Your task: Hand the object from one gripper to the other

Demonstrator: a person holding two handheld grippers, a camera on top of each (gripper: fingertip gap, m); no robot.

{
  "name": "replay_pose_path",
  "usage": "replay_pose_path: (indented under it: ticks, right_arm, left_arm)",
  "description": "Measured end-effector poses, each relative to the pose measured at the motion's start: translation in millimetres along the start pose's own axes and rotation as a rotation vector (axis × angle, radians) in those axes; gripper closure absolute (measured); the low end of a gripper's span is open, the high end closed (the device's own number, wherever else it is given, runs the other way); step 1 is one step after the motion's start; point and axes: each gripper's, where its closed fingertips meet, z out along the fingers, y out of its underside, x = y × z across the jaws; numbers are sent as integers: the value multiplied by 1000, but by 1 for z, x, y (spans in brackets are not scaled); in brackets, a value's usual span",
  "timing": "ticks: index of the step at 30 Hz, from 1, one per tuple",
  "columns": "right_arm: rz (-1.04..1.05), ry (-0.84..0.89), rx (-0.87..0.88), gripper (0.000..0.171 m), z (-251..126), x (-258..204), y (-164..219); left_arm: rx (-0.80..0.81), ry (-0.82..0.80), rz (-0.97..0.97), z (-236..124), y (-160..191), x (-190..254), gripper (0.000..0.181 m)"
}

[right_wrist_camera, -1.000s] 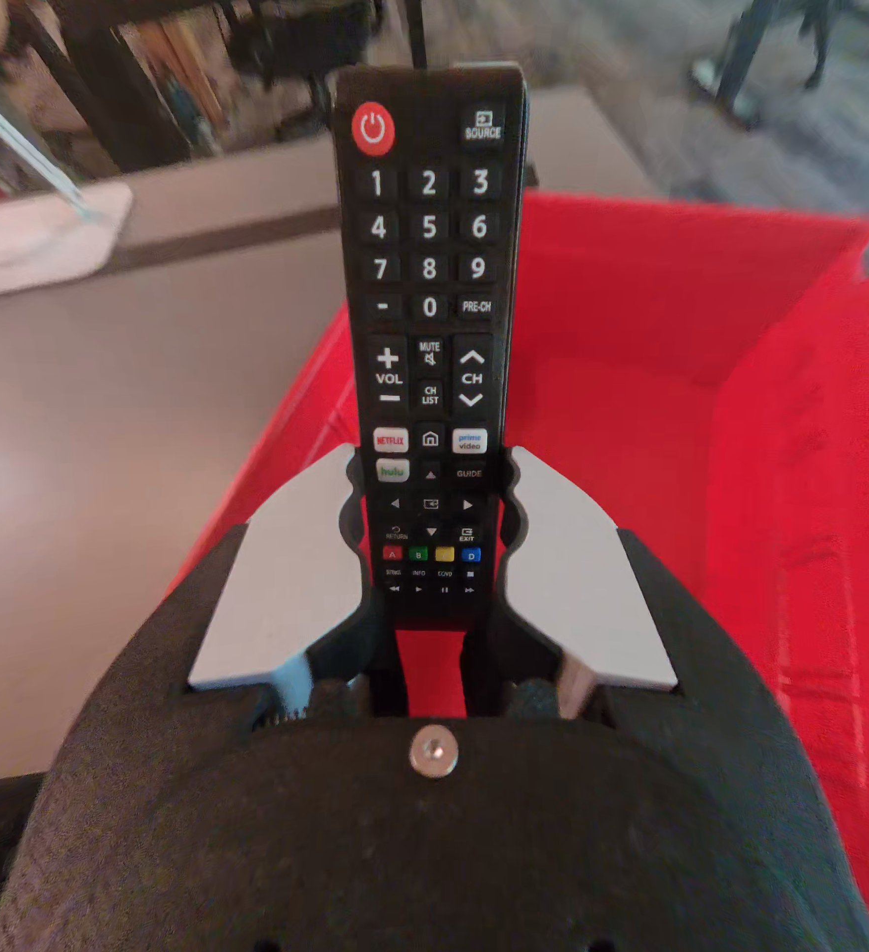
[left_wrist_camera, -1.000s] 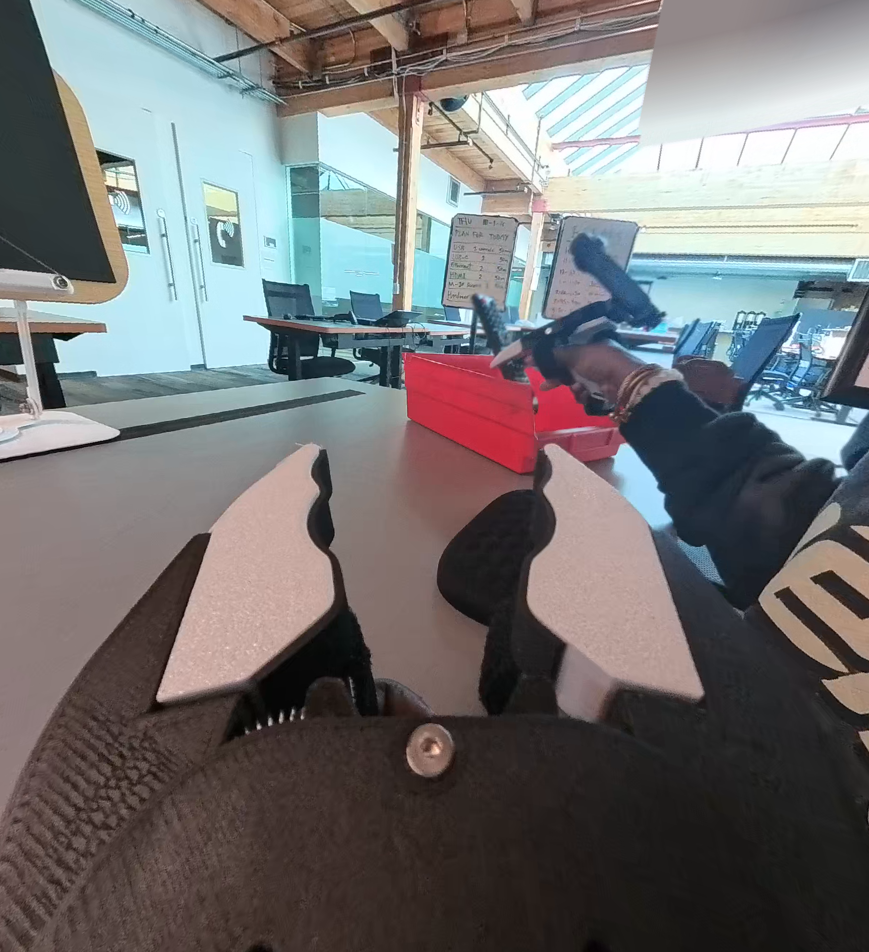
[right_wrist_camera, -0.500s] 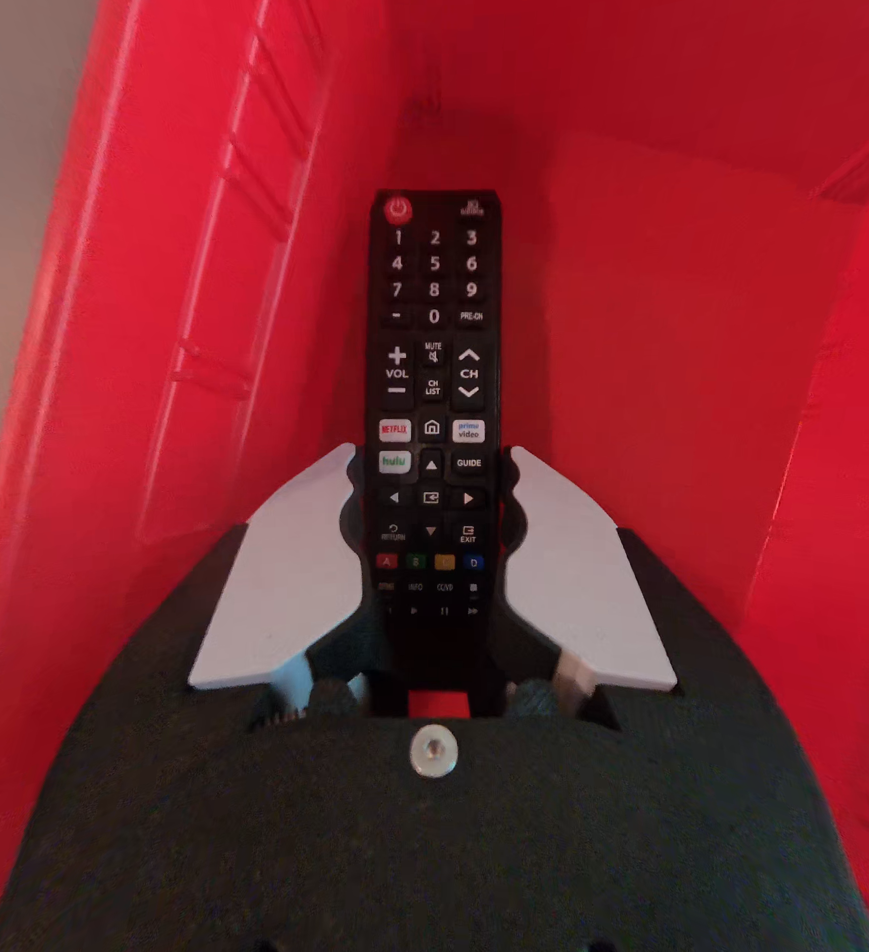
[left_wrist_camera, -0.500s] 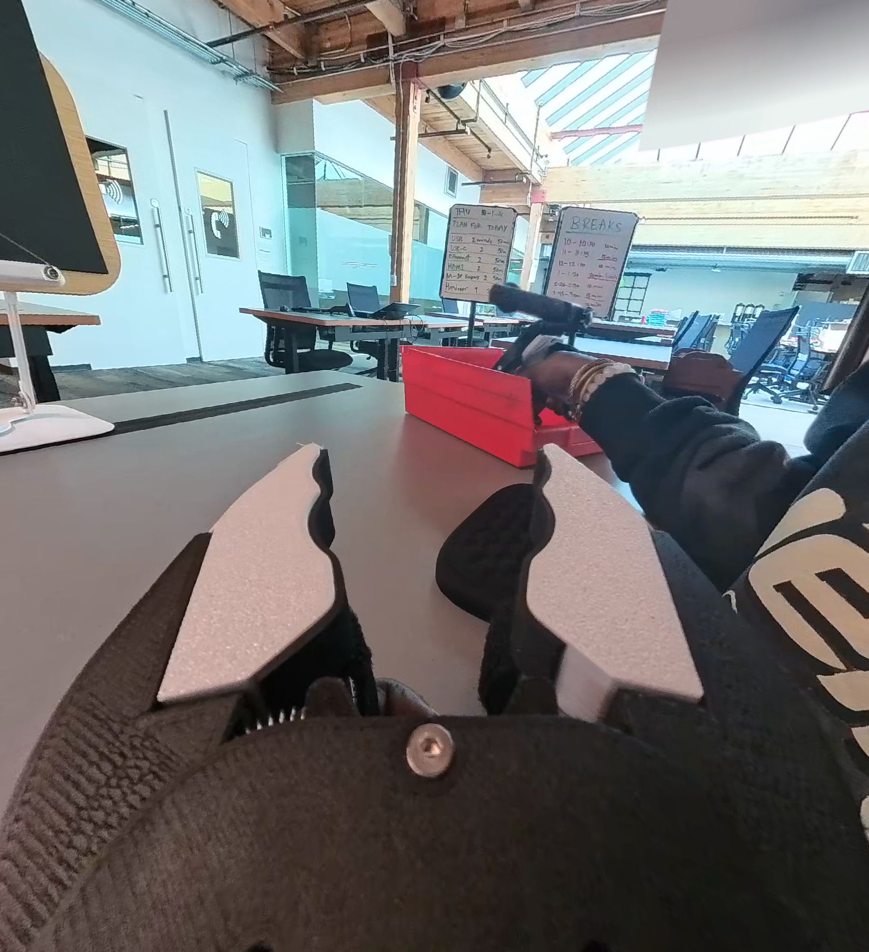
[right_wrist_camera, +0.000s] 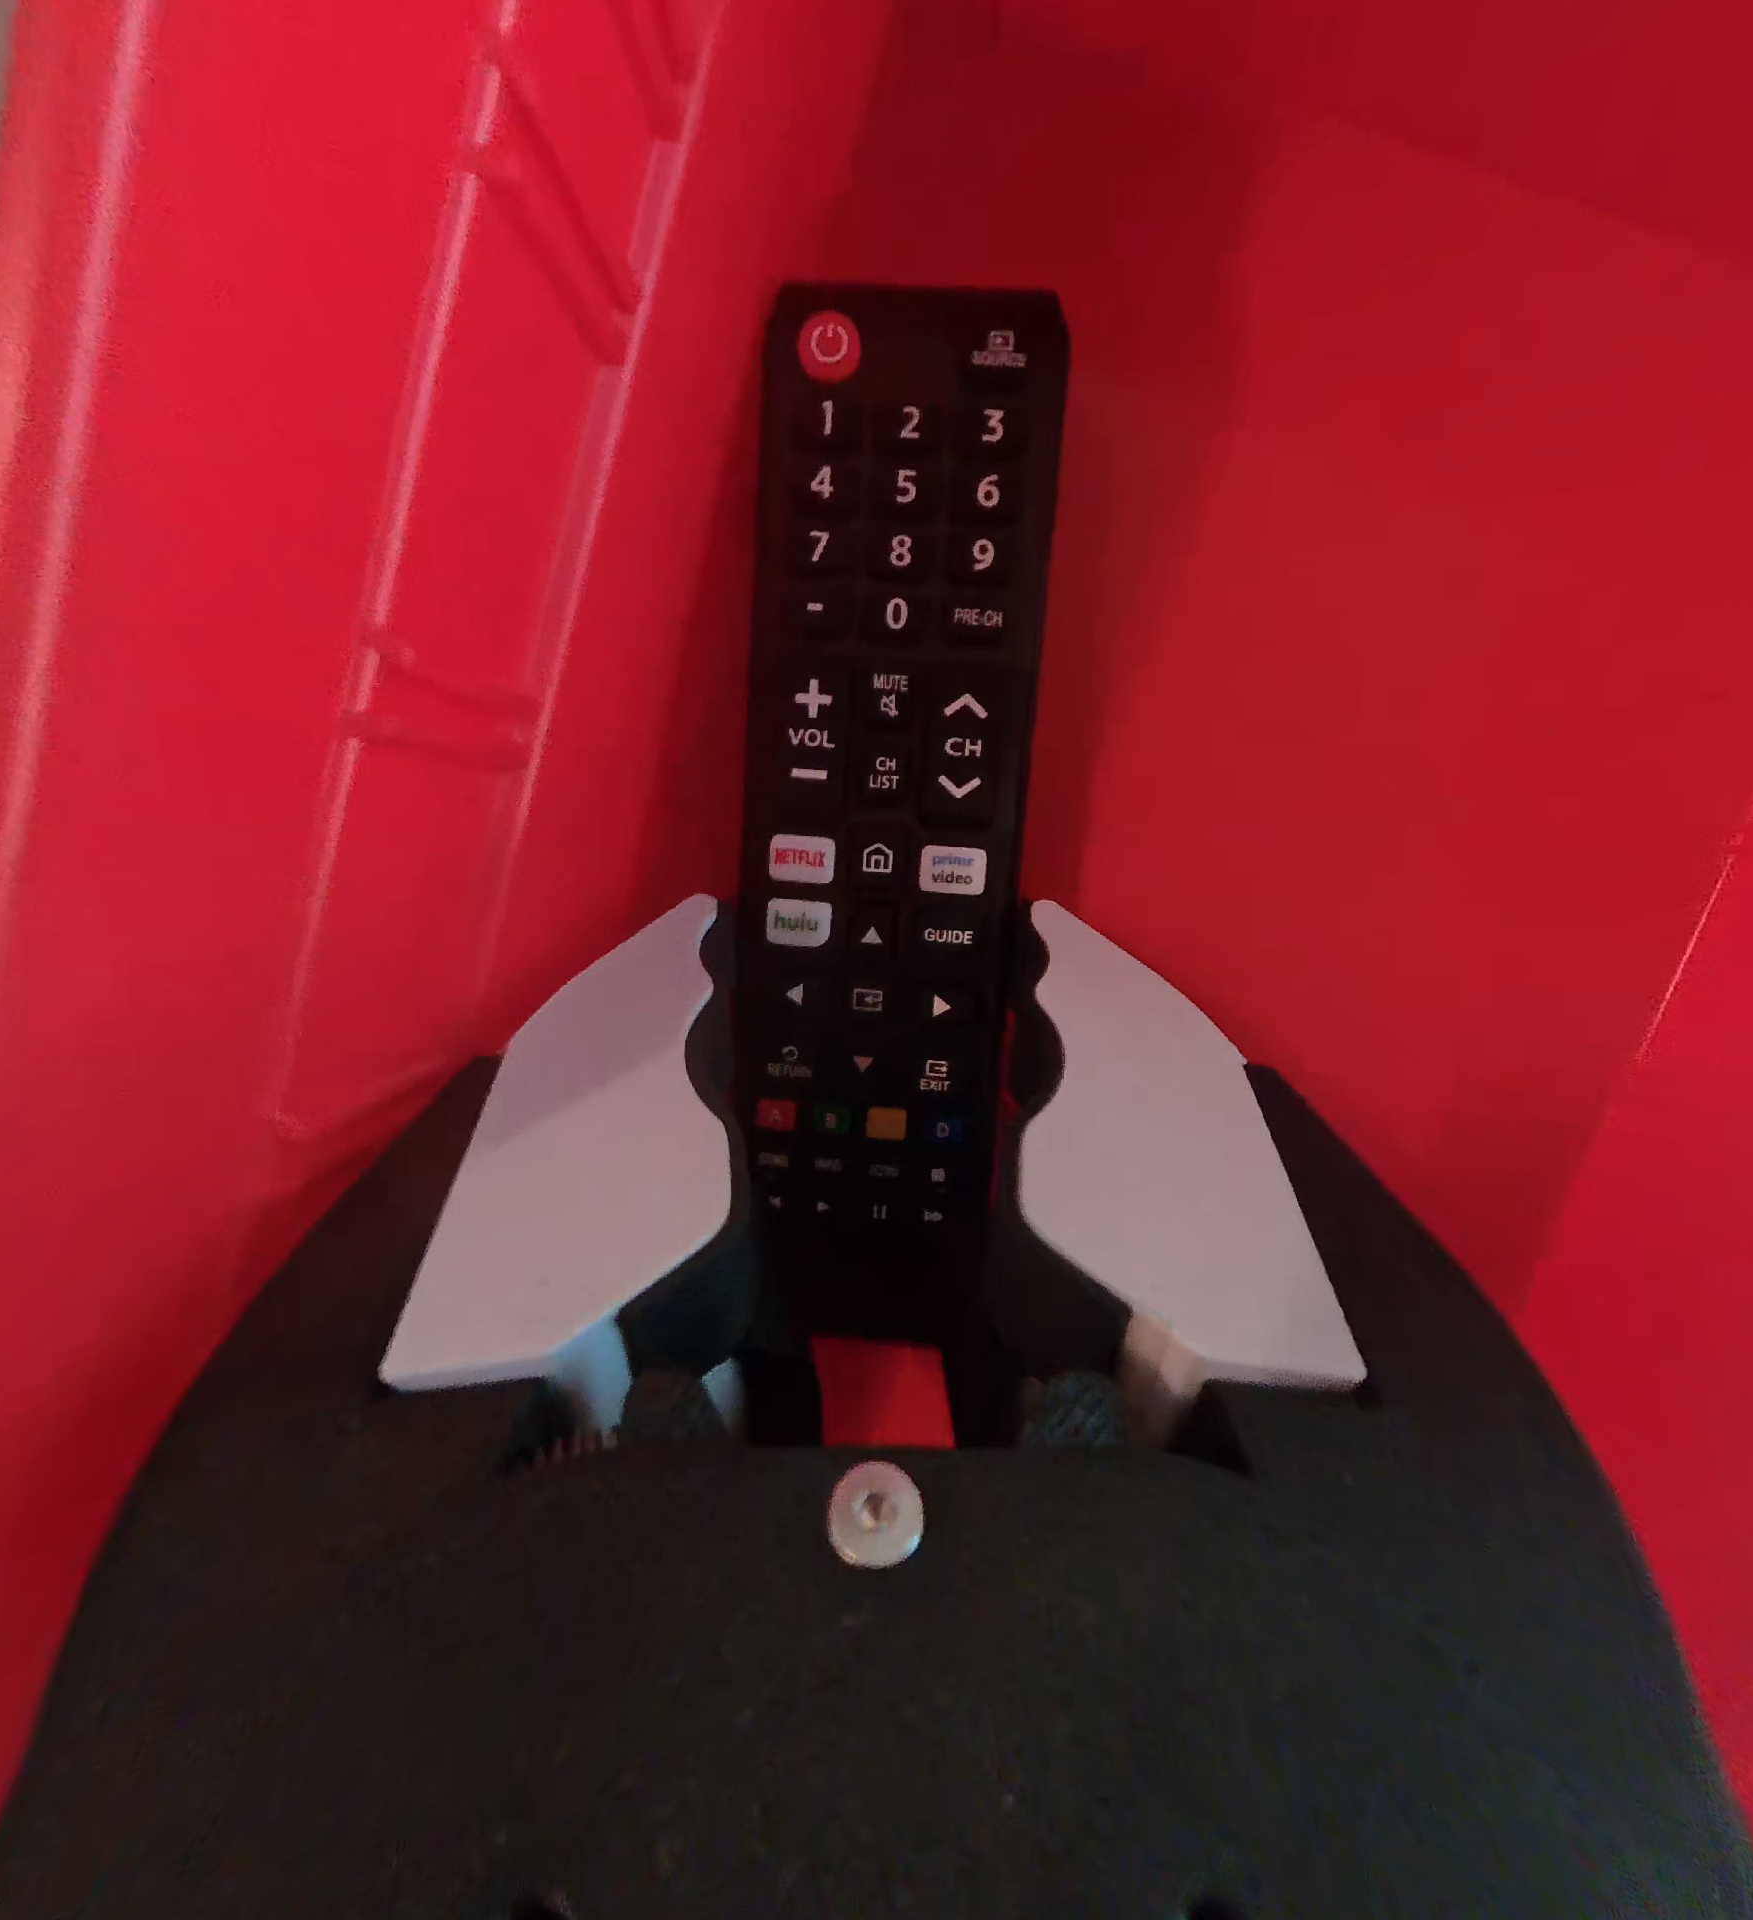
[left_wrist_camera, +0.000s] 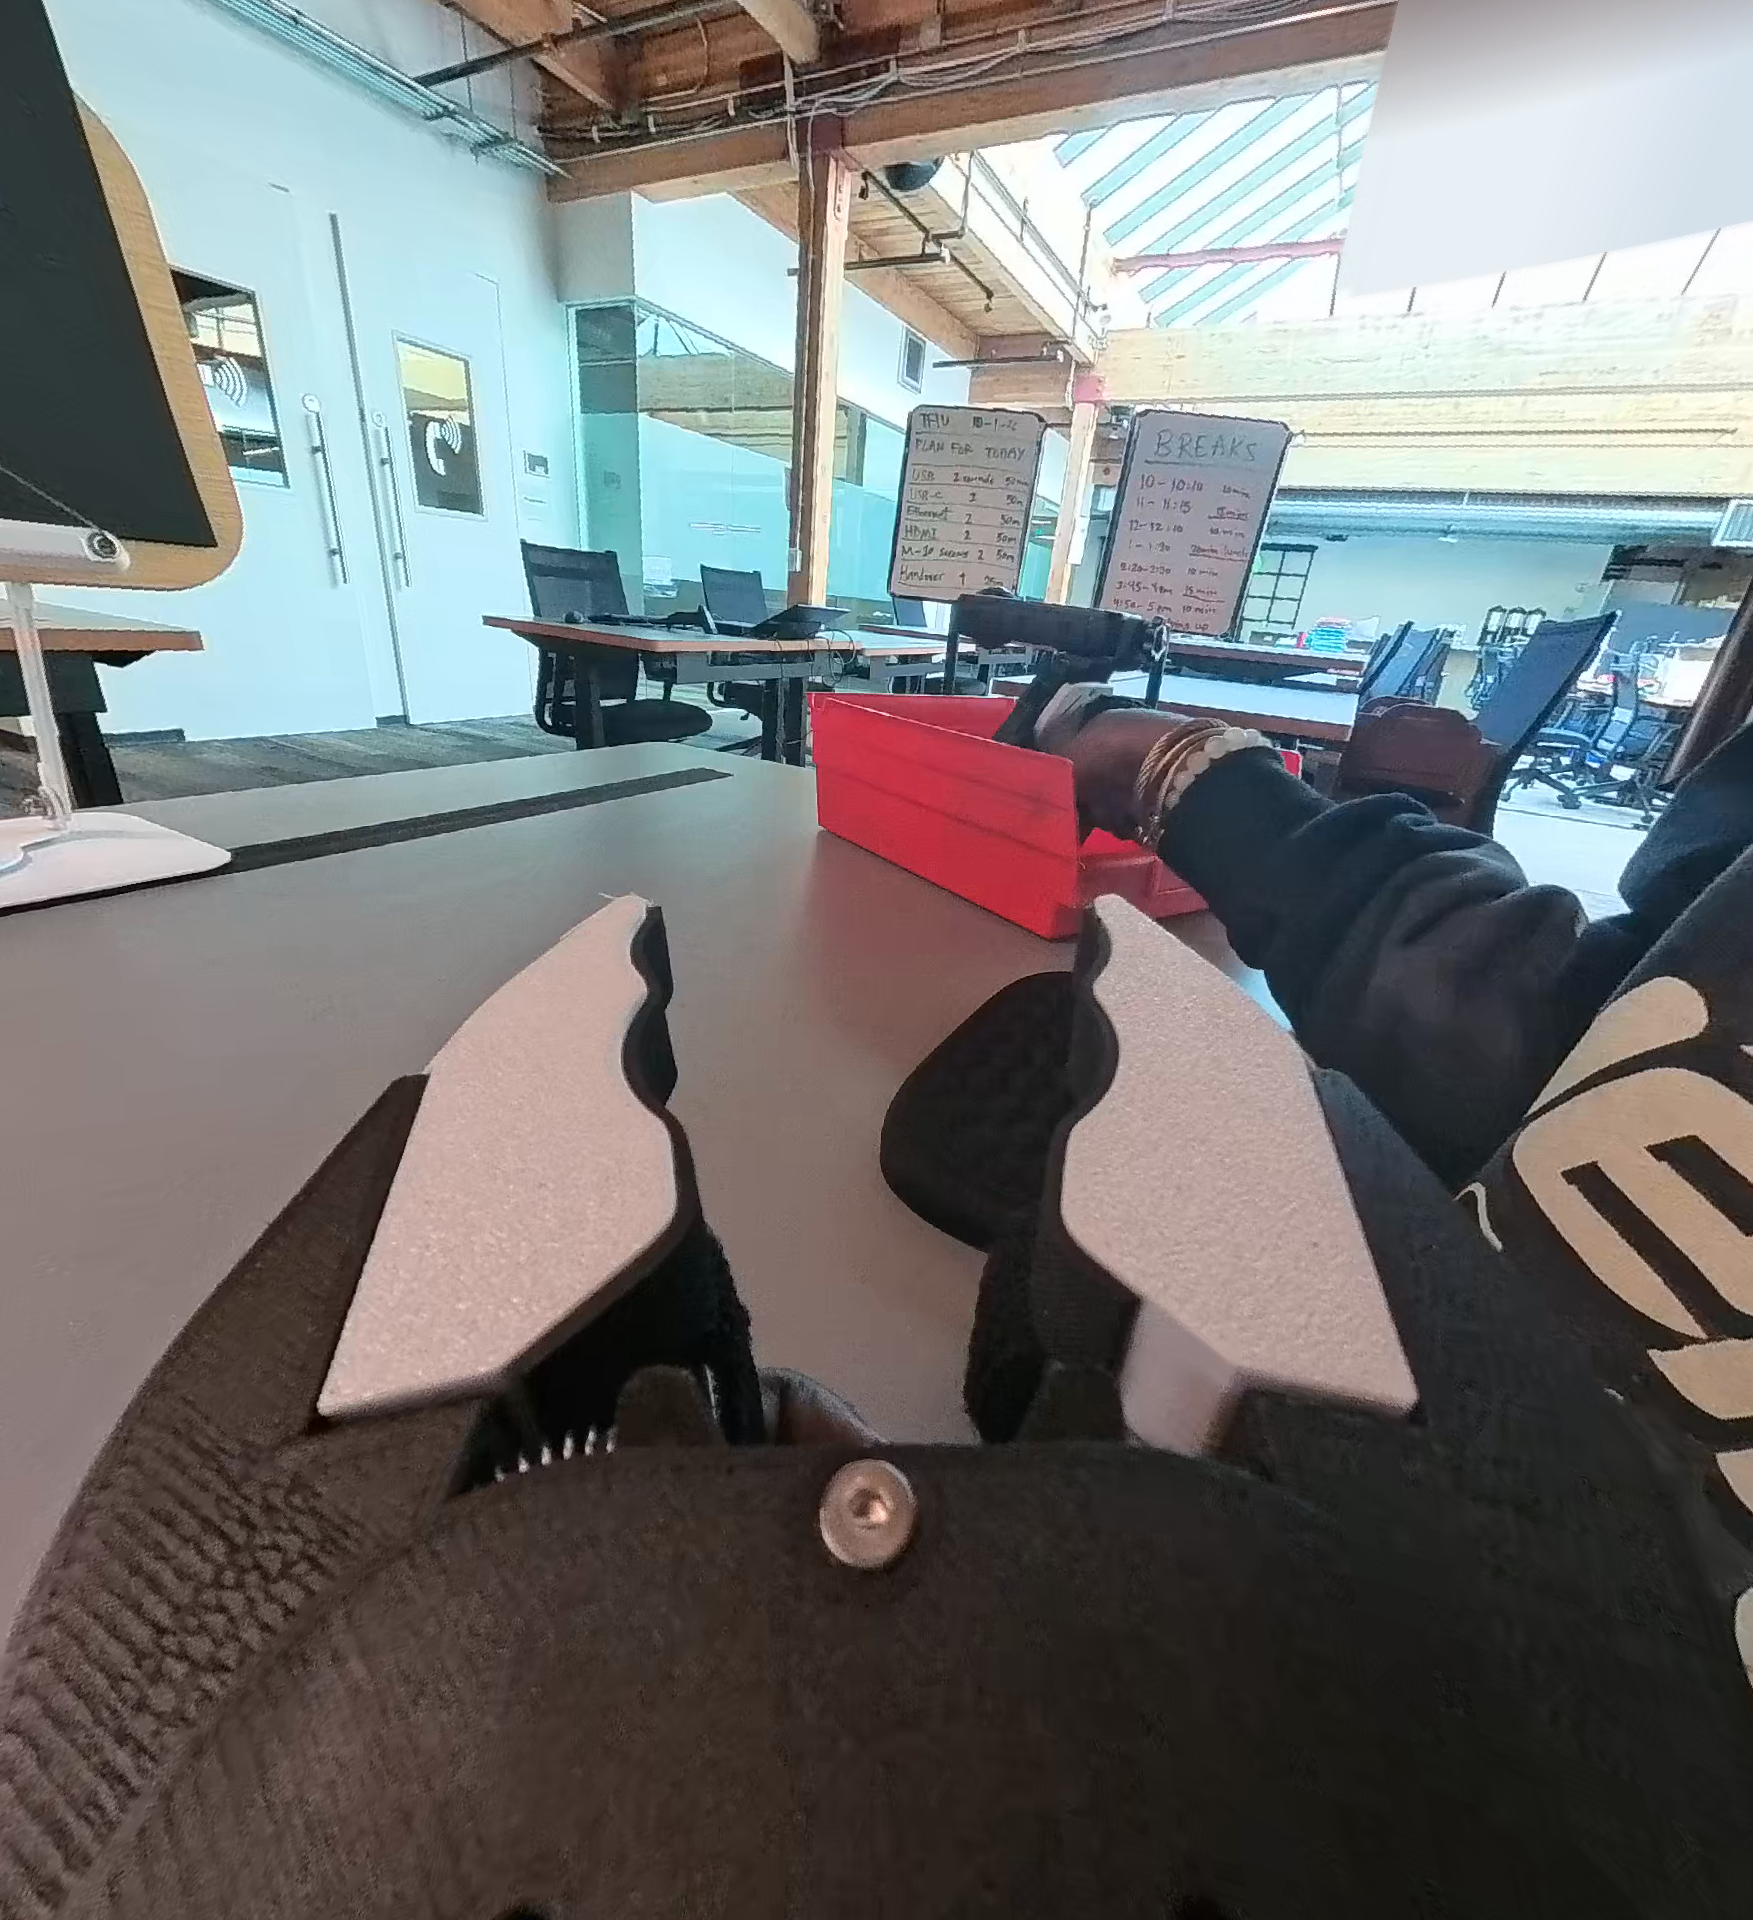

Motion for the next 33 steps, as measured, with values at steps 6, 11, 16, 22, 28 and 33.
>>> replay_pose_path:
  ticks: [6, 11, 16, 22, 28, 33]
  right_arm:
    - [-45, -8, 60, 106, -22, -6, -3]
    - [-80, 277, 272, 81, -91, 40, 6]
    - [111, 494, 318, 83, -134, 125, 65]
    - [167, 143, 321, 156, -95, 122, 89]
    - [92, 78, 338, 166, -81, 127, 58]
    - [52, 55, 350, 136, -66, 133, 29]
  left_arm:
    - [0, 11, 9, 0, 0, 2, 107]
    - [-3, 2, 3, 1, 0, 1, 107]
    - [-6, 0, -2, 1, 1, 0, 107]
    - [-12, -4, -3, 2, 2, -1, 107]
    - [-6, 5, 15, 2, 1, 2, 107]
    - [-8, 6, 22, 2, 1, 3, 107]
